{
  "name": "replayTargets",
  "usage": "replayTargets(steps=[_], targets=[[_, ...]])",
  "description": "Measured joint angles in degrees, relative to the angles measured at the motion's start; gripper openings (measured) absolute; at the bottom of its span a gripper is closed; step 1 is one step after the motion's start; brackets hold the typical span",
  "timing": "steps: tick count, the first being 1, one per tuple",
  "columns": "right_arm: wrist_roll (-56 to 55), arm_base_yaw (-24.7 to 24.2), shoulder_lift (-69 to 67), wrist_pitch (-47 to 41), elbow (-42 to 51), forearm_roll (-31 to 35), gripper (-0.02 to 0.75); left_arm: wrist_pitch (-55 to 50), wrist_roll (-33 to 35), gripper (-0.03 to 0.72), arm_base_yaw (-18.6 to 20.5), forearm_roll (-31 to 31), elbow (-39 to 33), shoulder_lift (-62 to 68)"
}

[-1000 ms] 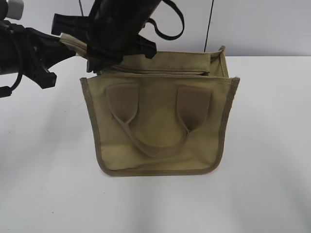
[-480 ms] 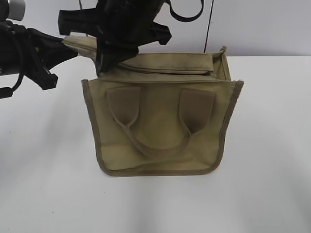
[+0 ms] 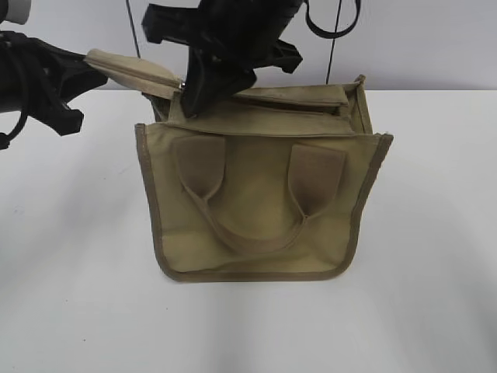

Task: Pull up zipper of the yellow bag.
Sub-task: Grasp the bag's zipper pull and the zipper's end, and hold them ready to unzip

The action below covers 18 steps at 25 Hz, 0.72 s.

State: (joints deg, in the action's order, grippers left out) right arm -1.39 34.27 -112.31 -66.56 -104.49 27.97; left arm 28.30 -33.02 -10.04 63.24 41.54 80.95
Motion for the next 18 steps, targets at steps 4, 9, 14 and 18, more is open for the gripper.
replayTargets(steps=[4, 9, 14, 18], targets=[[2.3, -2.6, -0.2, -1.4, 0.0, 1.7, -0.015, -0.8, 0.0, 0.010, 0.0, -0.7, -0.3, 0.0], [3.4, -5.2, -0.3, -2.4, 0.0, 2.1, -0.015, -1.4, 0.0, 0.010, 0.0, -1.7, -1.5, -0.1], [3.8, -7.5, -0.3, -2.9, 0.0, 2.2, -0.015, -1.7, -0.1, 0.010, 0.0, -2.7, -3.4, -1.0], [3.9, -8.9, -0.3, -3.6, 0.0, 1.0, -0.015, -2.0, -0.1, 0.010, 0.0, -3.4, -4.6, -1.1]])
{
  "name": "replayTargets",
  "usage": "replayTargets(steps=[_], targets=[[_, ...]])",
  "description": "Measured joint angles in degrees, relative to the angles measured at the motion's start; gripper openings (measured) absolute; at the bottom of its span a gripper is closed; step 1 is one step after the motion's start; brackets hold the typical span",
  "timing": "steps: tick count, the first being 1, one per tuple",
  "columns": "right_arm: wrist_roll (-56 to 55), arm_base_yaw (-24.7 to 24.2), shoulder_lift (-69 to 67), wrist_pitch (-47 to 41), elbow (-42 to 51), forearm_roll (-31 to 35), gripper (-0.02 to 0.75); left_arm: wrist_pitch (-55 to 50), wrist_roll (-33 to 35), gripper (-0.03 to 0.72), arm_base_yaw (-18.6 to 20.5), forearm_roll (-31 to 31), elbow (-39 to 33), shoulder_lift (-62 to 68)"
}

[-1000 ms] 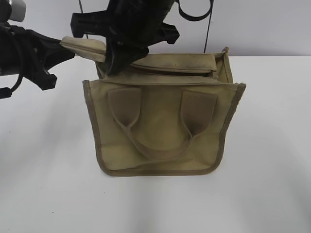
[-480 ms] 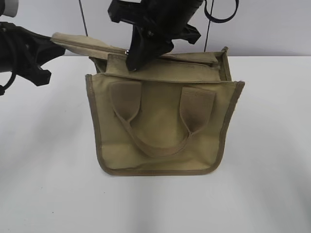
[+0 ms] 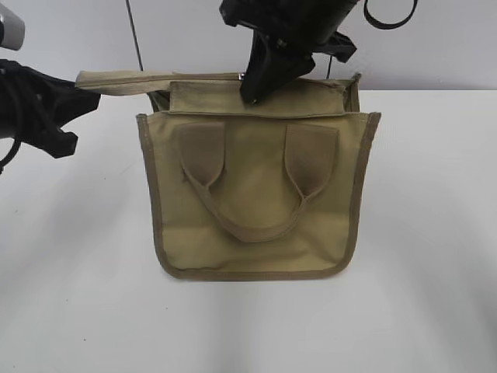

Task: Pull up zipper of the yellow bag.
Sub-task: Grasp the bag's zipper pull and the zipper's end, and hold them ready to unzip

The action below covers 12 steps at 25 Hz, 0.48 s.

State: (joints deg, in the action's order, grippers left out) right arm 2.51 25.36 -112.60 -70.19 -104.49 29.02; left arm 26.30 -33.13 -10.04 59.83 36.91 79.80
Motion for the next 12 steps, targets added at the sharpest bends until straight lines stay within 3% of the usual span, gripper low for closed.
replayTargets(steps=[6, 12], targets=[[0.1, -1.5, 0.1, -0.2, 0.3, -3.8, -0.015, -1.7, 0.0, 0.010, 0.0, -2.2, -0.5, 0.0], [0.9, -4.9, 3.7, -0.1, 6.9, -5.9, -0.015, -2.3, 0.0, 0.010, 0.0, -2.7, -0.5, 0.0]])
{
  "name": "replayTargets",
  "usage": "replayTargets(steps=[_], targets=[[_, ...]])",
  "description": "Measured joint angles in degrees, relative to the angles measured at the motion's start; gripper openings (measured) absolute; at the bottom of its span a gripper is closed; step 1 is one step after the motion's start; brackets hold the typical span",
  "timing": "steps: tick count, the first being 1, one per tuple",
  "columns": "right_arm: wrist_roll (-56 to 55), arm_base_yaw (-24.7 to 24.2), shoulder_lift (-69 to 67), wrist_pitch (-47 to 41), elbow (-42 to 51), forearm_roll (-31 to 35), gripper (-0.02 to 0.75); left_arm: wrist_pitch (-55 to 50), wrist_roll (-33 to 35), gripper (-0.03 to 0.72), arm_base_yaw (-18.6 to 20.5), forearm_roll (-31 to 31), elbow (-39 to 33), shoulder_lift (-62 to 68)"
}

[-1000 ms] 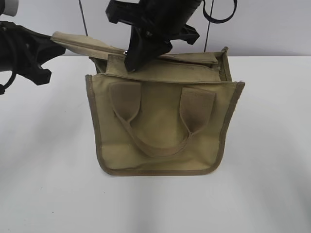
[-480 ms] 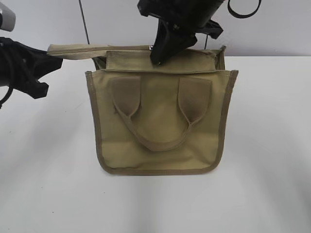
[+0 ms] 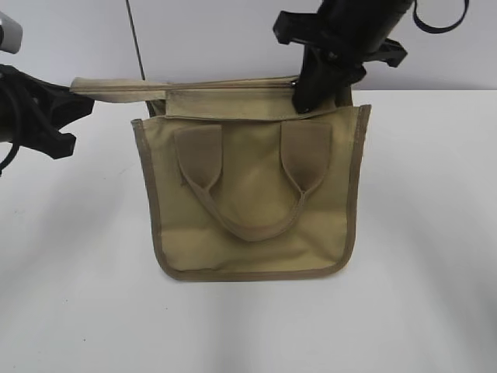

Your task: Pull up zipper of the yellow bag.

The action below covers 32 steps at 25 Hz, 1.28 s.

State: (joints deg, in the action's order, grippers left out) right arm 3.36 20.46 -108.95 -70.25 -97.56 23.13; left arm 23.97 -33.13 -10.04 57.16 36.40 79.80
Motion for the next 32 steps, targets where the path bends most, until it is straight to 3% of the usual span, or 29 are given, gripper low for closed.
replayTargets(steps=[4, 12, 15, 18, 19, 21, 23, 28, 32], targets=[[0.5, -2.7, 2.5, 0.0, 2.3, -1.0, -0.015, 0.4, 0.0, 0.010, 0.0, 0.0, 0.0, 0.0], [0.8, -3.6, 3.2, 0.0, 2.7, 0.5, 0.011, 1.0, 0.0, 0.015, -0.1, -0.4, -0.1, 0.0], [1.5, -4.2, 3.5, 0.0, 2.7, 0.4, 0.163, 0.7, -1.5, 0.111, 0.1, -1.2, -0.2, 0.0], [3.1, -4.5, 4.3, 0.0, 2.7, 0.6, 0.447, 0.2, -6.0, 0.363, -0.5, -1.3, -0.2, 0.0], [3.6, -4.5, 4.7, 0.0, 2.7, 0.6, 0.507, -0.6, -7.5, 0.445, -1.0, -1.3, -0.2, 0.0], [4.0, -4.5, 6.0, 0.0, 2.7, -0.1, 0.582, -4.1, -10.5, 0.531, -2.5, -1.4, -0.2, 0.0], [4.2, -4.5, 7.7, 0.0, 2.7, -1.2, 0.592, -9.3, -13.7, 0.553, -4.9, -1.4, -0.2, 0.0], [4.2, -4.5, 13.9, 0.0, 2.7, -5.6, 0.585, -24.7, -19.8, 0.536, -13.7, -5.2, -0.3, -1.1], [4.2, -2.7, 20.0, 0.0, 2.7, -10.6, 0.585, -35.0, -19.7, 0.496, -21.6, -15.2, -0.4, -2.5]])
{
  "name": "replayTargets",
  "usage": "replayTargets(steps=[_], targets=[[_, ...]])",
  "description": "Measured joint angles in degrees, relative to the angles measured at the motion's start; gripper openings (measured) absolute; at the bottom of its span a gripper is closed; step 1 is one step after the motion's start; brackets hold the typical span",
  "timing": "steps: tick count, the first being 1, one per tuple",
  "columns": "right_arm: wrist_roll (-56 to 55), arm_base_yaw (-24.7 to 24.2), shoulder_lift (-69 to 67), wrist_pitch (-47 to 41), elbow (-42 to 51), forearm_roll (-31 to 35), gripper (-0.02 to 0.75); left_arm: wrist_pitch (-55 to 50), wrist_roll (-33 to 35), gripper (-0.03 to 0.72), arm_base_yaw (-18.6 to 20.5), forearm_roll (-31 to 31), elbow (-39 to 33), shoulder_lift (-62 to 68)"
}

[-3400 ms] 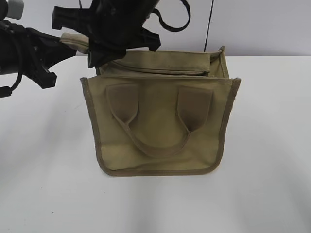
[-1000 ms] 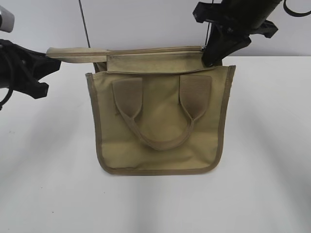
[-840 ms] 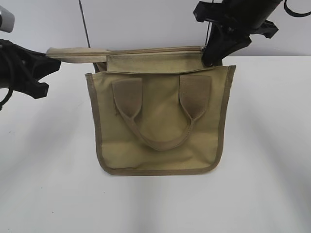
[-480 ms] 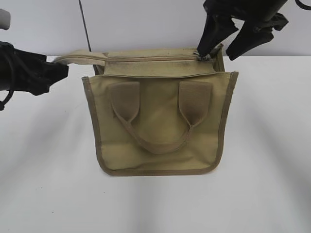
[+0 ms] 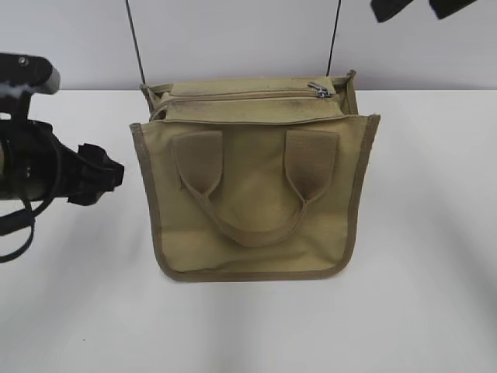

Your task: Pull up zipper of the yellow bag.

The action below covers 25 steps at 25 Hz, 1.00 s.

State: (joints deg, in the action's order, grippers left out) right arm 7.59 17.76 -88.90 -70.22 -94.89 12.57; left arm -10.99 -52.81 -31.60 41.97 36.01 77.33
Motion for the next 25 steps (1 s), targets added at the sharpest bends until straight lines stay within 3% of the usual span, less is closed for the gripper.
replayTargets(steps=[2, 5, 7, 9, 15, 20, 25], targets=[[-0.3, 2.0, 2.8, -0.1, 0.0, -2.3, 0.585, -4.4, 4.7, 0.480, -2.9, -9.1, 0.0, -0.7], [-0.4, 4.6, 6.7, -0.1, 0.2, -4.2, 0.585, -12.3, 21.3, 0.461, -4.4, -25.8, 0.3, -2.4], [-0.4, 5.7, 9.2, 0.1, 2.2, -4.6, 0.584, -20.5, 31.7, 0.448, -4.4, -34.6, 1.7, -3.7], [-0.5, 6.6, 13.3, 1.3, 7.4, -4.7, 0.584, -28.3, 38.2, 0.431, -4.4, -39.5, 3.9, -5.6], [-0.6, 6.9, 31.4, 5.1, 30.5, -5.0, 0.584, -41.9, 42.4, 0.423, -4.4, -42.0, 7.9, -18.1], [-1.2, 6.9, 52.6, 3.1, 48.8, -5.1, 0.584, -50.5, 44.1, 0.575, -4.4, -41.1, 8.0, -34.6], [-2.0, 6.9, 69.4, 0.5, 57.5, -5.2, 0.584, -54.3, 45.5, 0.591, -4.4, -38.3, 6.5, -48.2]])
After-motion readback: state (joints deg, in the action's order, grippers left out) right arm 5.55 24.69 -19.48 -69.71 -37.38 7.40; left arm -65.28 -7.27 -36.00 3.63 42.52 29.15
